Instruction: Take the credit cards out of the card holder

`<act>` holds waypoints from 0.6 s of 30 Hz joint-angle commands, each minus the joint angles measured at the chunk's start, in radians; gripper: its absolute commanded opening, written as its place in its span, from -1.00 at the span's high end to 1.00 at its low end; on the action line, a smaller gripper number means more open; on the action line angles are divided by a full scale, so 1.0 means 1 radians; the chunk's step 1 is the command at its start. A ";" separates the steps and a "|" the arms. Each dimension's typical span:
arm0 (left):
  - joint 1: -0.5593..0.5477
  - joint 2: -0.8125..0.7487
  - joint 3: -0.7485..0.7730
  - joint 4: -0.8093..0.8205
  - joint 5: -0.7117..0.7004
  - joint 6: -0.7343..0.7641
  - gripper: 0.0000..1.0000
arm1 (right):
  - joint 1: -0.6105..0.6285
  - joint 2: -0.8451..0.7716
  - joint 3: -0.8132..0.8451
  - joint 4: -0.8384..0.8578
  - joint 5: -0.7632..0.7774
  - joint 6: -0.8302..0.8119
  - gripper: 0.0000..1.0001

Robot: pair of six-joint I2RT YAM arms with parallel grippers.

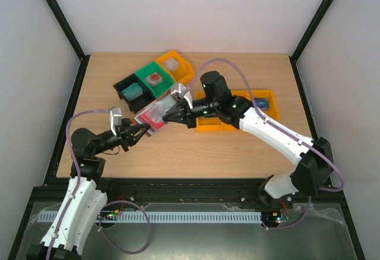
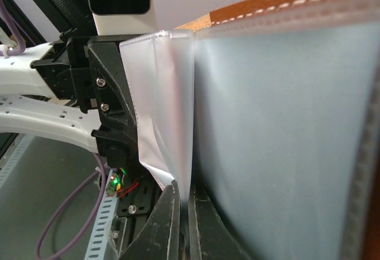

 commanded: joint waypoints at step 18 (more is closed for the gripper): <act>-0.021 0.009 0.032 0.002 -0.054 0.058 0.40 | -0.043 -0.020 0.033 0.008 -0.041 0.026 0.97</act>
